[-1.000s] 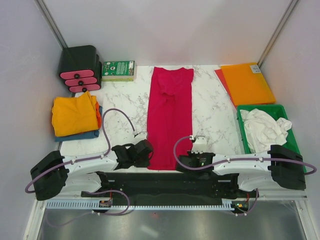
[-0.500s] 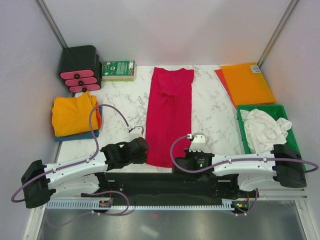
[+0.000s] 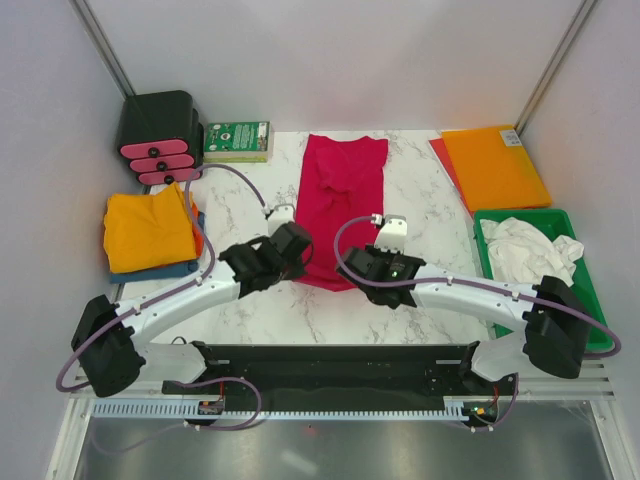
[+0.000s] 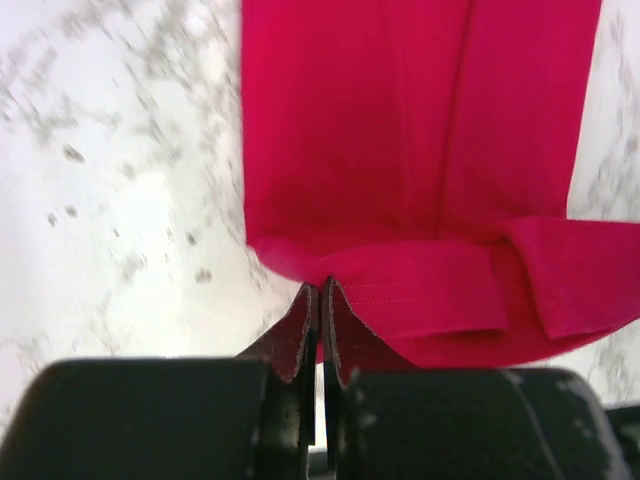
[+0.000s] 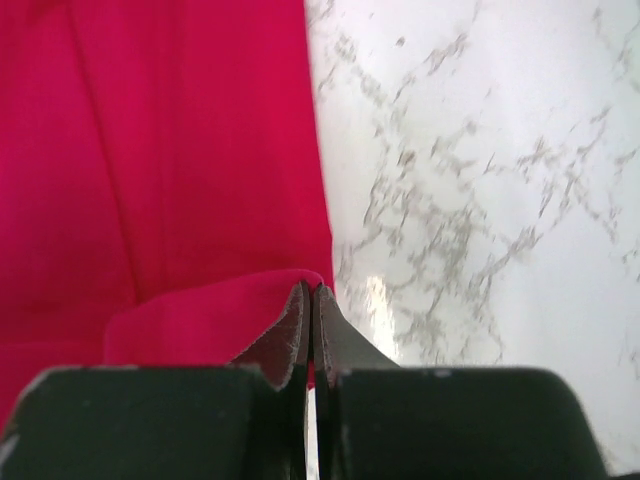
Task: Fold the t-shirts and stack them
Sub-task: Fold the tshirt
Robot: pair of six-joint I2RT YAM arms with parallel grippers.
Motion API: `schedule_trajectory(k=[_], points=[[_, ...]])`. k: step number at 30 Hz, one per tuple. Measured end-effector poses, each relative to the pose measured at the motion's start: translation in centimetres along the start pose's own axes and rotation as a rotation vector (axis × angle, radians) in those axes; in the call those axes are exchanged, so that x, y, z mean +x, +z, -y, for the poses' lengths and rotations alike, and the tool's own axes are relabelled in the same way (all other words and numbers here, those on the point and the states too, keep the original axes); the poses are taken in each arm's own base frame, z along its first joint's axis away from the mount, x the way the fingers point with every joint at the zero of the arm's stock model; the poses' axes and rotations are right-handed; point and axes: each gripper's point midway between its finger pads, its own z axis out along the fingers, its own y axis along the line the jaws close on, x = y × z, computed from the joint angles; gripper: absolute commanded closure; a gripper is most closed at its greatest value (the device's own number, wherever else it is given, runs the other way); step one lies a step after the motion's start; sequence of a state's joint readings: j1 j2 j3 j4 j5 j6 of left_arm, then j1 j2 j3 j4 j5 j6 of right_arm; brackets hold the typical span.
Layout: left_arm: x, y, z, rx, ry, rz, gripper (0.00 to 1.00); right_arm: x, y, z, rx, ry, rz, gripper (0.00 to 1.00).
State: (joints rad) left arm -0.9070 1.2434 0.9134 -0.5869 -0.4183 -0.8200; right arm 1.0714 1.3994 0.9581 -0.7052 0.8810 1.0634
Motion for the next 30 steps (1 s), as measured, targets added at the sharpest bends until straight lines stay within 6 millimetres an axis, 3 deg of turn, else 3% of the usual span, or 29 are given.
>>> schedule_trajectory(k=[6, 10, 17, 21, 30], points=[[-6.2, 3.8, -2.1, -0.097, -0.055, 0.044, 0.98, -3.2, 5.5, 0.6, 0.092, -0.011, -0.01, 1.0], [-9.1, 6.8, -1.1, -0.115, -0.029, 0.047, 0.98, -5.3, 9.3, -0.7, 0.115, -0.026, -0.025, 1.0], [-11.4, 10.1, -0.4, -0.126, -0.011, 0.038, 0.98, -8.5, 13.6, -3.4, 0.093, -0.028, -0.029, 1.0], [-12.6, 12.0, -1.2, -0.146, -0.031, 0.029, 0.98, -9.4, 15.7, -3.4, 0.097, -0.019, -0.04, 1.0], [-13.6, 15.8, -2.5, -0.177, -0.044, -0.005, 0.98, -7.8, 19.4, -1.8, 0.135, -0.028, -0.1, 1.0]])
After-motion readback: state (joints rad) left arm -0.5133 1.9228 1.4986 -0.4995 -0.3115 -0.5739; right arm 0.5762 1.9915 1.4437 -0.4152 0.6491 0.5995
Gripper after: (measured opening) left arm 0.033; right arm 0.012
